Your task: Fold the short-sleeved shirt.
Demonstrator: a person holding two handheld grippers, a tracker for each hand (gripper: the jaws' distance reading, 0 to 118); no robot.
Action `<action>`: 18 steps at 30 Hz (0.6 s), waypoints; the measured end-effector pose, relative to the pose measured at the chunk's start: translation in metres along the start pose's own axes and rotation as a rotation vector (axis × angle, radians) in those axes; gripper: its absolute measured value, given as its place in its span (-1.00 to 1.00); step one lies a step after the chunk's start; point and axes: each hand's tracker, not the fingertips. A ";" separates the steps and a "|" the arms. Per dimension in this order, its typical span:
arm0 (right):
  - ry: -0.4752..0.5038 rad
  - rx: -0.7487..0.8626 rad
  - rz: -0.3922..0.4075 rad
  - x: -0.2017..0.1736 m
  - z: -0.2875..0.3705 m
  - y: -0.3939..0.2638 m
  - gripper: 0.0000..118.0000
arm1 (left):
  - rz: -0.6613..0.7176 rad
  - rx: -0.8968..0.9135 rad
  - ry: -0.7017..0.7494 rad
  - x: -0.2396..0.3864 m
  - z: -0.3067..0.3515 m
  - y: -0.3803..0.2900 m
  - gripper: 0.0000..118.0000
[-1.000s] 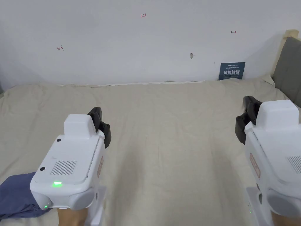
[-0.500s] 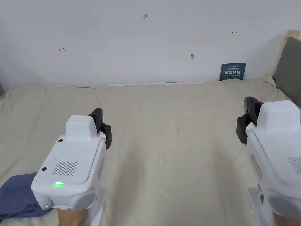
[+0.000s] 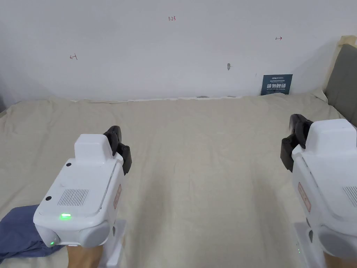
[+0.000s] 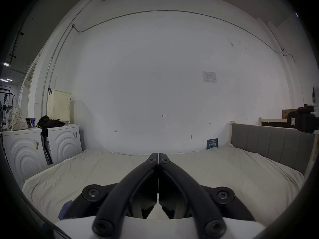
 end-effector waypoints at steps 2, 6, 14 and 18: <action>0.003 -0.001 -0.001 0.000 0.000 0.000 -0.97 | -0.001 0.002 0.001 0.000 0.000 0.000 -1.00; 0.002 -0.002 -0.001 0.000 -0.001 0.000 -0.97 | -0.011 0.004 0.004 0.001 0.000 0.000 -0.99; 0.021 -0.008 -0.010 0.000 0.000 -0.001 0.65 | -0.021 -0.009 0.001 0.001 0.000 0.002 0.98; 0.015 -0.003 -0.023 -0.001 0.001 -0.001 1.00 | -0.005 0.010 0.007 0.000 0.001 0.001 1.00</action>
